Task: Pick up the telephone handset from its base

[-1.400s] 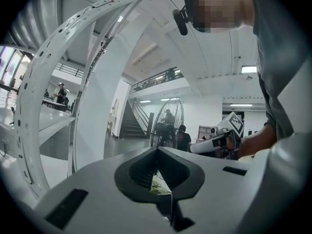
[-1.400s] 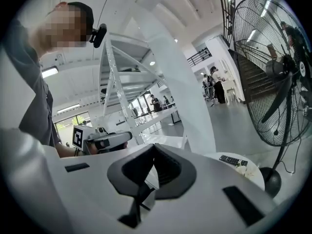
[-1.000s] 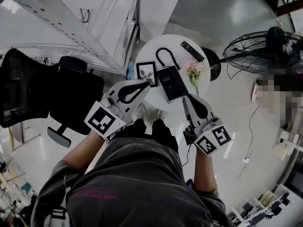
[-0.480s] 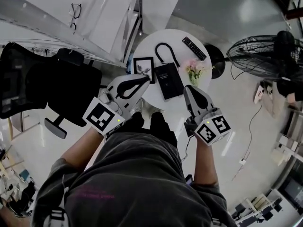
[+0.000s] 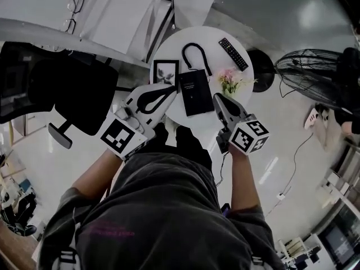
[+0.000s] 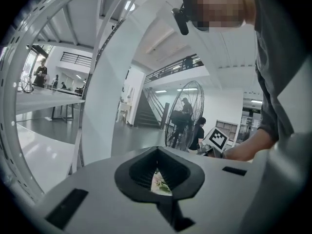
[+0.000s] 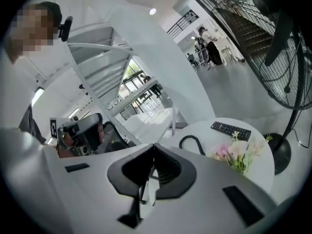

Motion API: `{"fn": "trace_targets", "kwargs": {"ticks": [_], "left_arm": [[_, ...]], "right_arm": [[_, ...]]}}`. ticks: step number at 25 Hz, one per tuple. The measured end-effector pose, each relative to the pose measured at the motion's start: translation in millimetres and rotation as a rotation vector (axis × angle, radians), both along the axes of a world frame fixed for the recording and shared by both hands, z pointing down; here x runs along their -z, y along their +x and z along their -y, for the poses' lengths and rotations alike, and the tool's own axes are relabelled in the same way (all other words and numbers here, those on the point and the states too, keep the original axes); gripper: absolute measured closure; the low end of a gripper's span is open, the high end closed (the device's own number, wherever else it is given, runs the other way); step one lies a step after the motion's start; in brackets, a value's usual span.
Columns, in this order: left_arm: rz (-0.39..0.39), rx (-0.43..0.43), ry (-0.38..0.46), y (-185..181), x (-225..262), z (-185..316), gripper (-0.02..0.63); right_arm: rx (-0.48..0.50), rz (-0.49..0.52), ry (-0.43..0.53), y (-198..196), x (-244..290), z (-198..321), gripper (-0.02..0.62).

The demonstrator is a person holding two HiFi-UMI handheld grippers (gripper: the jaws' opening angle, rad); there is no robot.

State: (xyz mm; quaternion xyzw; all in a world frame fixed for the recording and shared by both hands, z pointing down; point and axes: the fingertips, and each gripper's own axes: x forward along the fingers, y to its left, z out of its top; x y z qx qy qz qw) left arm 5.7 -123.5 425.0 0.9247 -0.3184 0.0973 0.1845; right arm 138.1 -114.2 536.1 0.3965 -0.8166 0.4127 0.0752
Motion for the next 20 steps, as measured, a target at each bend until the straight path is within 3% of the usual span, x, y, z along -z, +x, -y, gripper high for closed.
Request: {"fn": "trace_targets", "kwargs": {"ticks": [11, 20], "left_arm": [[0.046, 0.057, -0.048, 19.3, -19.1, 8.1, 0.592], [0.077, 0.094, -0.083, 15.3, -34.1, 7.2, 0.592]], "right_arm": [[0.073, -0.018, -0.225, 13.5, -95.9, 2.4, 0.577], [0.093, -0.005, -0.331, 19.7, -137.0, 8.4, 0.570]]}}
